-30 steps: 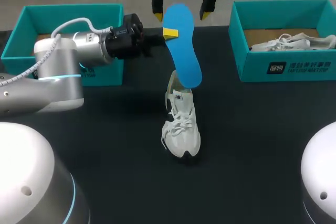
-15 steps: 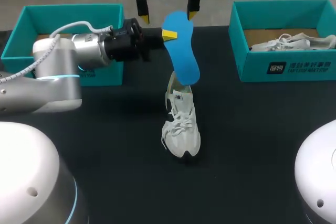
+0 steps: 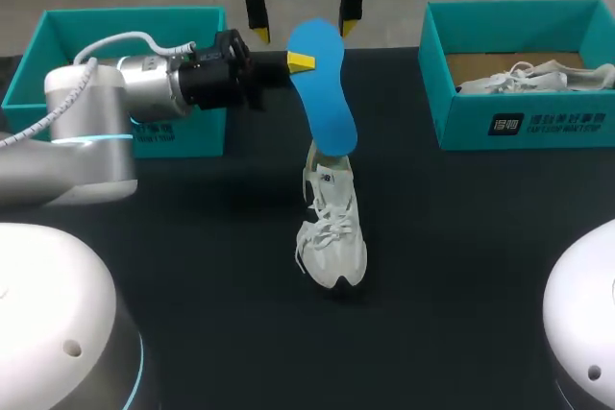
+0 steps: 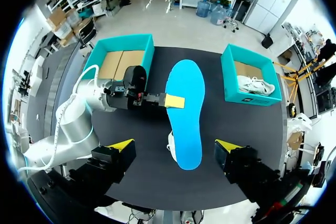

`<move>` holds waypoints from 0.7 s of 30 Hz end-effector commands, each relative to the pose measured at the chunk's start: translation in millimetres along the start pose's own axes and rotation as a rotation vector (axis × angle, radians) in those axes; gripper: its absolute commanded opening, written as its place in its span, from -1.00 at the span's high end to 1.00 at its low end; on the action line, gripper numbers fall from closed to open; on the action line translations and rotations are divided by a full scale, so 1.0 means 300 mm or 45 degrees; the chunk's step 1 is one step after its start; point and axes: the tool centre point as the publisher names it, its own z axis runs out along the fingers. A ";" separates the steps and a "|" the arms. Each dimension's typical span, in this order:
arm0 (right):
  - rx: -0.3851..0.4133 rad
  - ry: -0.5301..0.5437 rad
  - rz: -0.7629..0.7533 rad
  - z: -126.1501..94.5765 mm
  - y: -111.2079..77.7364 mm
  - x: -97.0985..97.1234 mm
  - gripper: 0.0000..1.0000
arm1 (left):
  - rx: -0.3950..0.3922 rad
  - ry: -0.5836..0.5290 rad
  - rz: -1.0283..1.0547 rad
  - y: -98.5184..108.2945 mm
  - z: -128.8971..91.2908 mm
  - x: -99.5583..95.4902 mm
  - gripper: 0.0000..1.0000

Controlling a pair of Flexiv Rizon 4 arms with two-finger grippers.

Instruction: Take the shoe out of the shoebox, open the shoe tongue, remove and reinsert the insole, then place the shoe into the shoebox

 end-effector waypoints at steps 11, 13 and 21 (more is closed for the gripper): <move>0.021 -0.059 0.003 0.013 0.011 0.024 -1.00 | 0.004 -0.005 0.000 0.005 0.001 0.003 1.00; 0.021 -0.059 0.003 0.013 0.011 0.024 -1.00 | 0.004 -0.005 0.000 0.005 0.001 0.003 1.00; 0.009 0.192 0.107 0.028 -0.002 -0.017 -1.00 | 0.004 -0.005 0.000 0.005 0.001 0.003 1.00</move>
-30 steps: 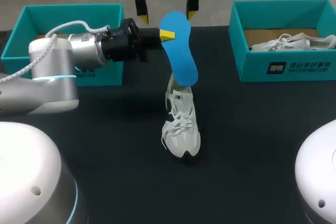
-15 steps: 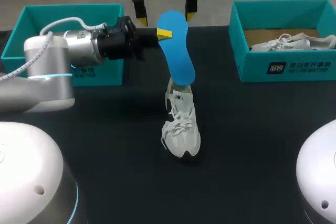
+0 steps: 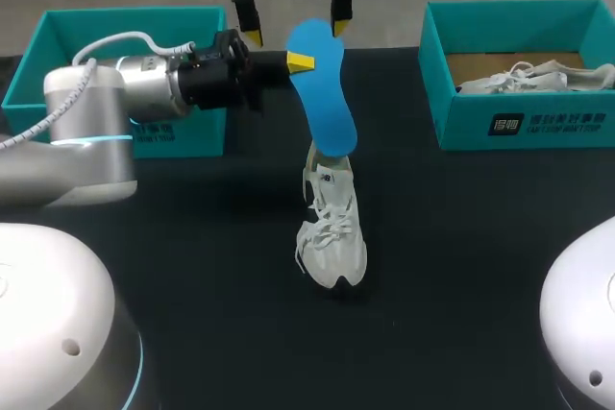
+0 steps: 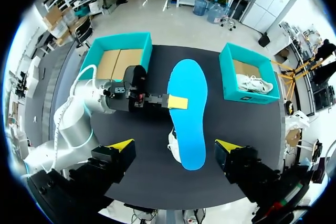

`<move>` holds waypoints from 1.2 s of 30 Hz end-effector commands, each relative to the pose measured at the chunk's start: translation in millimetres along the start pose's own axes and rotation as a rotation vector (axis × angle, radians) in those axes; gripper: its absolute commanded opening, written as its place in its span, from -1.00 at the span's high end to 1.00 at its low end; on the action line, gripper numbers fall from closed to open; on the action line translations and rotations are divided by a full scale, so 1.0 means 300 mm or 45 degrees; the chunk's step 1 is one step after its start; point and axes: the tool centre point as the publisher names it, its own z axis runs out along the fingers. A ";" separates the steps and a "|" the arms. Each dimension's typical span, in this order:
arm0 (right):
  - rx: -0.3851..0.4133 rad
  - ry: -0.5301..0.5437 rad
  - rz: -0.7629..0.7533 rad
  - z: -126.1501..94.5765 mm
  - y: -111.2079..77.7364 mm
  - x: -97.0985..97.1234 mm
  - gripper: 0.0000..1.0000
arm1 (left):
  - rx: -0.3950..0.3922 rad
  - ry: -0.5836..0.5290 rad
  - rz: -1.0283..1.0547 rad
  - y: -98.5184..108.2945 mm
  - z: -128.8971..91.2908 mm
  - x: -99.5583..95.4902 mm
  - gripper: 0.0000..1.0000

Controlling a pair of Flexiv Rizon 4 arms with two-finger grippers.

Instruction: Take the shoe out of the shoebox, open the shoe tongue, remove and reinsert the insole, then place the shoe into the shoebox

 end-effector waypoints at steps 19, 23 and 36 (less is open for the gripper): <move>-0.105 0.781 0.031 0.040 0.012 -0.243 -1.00 | 0.002 -0.003 0.000 0.002 0.001 0.001 1.00; -0.093 0.854 -0.017 0.039 0.023 -0.284 -1.00 | 0.002 -0.003 0.000 0.002 0.001 0.001 1.00; -0.066 0.872 -0.071 0.040 0.034 -0.311 -1.00 | 0.002 -0.003 0.000 0.002 0.001 0.001 1.00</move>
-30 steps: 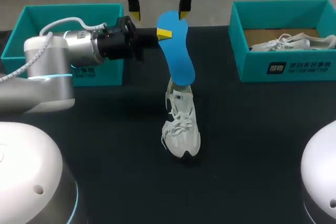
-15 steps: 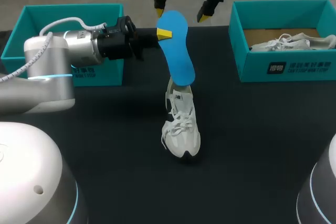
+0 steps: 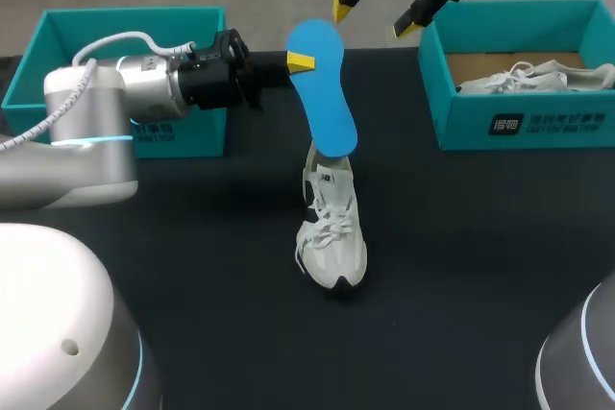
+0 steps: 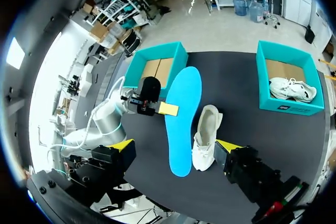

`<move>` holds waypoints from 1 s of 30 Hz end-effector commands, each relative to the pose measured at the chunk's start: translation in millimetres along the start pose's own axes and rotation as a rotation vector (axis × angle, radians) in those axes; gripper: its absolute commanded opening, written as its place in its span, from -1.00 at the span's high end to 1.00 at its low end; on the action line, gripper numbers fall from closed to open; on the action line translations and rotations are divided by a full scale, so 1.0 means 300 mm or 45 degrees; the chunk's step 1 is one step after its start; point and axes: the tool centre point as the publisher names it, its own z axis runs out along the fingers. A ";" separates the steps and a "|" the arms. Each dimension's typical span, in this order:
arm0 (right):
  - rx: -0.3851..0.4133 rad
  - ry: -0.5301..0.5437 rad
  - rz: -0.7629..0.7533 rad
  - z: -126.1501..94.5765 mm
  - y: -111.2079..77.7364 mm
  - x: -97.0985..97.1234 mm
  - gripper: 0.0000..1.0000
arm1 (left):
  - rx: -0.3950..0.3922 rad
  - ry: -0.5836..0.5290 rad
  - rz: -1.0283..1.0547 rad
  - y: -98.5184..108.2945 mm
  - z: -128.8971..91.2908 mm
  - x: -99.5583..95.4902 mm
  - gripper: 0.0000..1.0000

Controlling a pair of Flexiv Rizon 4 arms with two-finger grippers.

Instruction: Take the shoe out of the shoebox, open the shoe tongue, remove and reinsert the insole, then place the shoe into the shoebox

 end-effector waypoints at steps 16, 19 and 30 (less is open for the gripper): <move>-0.051 0.587 -0.011 0.052 -0.011 -0.043 -1.00 | 0.002 -0.003 0.000 0.002 0.001 0.001 1.00; -0.036 0.625 0.000 0.074 -0.018 -0.069 -1.00 | 0.002 -0.003 0.000 0.002 0.001 0.001 1.00; 0.001 0.836 0.108 0.125 -0.036 -0.170 -1.00 | 0.002 -0.003 0.000 0.002 0.001 0.001 1.00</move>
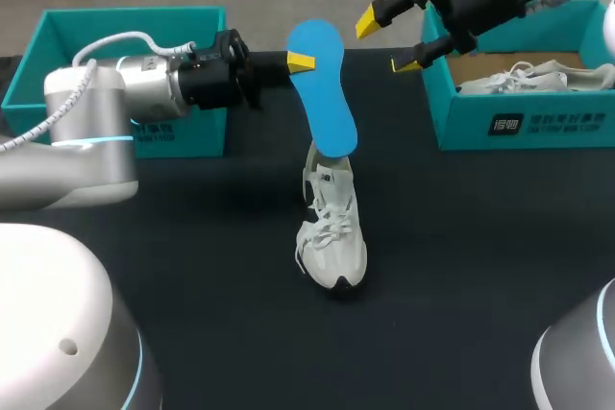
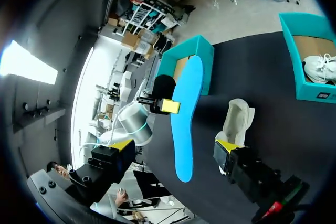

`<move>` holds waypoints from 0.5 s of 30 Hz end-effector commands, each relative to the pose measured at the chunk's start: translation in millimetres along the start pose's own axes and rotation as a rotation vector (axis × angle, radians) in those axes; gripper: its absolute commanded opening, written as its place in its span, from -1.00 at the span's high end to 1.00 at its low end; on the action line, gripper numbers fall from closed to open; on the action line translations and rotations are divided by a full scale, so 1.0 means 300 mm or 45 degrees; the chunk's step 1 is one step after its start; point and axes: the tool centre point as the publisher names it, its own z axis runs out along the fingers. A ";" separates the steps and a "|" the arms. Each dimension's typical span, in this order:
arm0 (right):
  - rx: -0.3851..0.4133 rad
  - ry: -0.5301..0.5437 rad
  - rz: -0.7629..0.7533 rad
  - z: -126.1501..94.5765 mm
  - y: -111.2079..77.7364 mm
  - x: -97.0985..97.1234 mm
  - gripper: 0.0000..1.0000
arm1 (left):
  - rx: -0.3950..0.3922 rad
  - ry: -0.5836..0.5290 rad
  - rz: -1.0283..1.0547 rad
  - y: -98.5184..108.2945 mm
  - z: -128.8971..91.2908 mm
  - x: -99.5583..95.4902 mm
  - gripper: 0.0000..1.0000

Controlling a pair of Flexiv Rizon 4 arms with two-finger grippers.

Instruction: Take the shoe out of the shoebox, open the shoe tongue, remove and reinsert the insole, then place the shoe into the shoebox

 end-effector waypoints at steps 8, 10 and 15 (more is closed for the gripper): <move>0.035 0.378 0.027 -0.002 0.011 -0.092 -1.00 | 0.001 -0.003 0.000 0.002 0.000 0.001 1.00; 0.024 0.399 0.037 -0.001 0.014 -0.100 -1.00 | 0.001 -0.003 0.000 0.002 0.000 0.001 1.00; 0.015 0.444 0.057 0.002 0.019 -0.130 -1.00 | 0.001 -0.003 0.000 0.002 0.000 0.001 1.00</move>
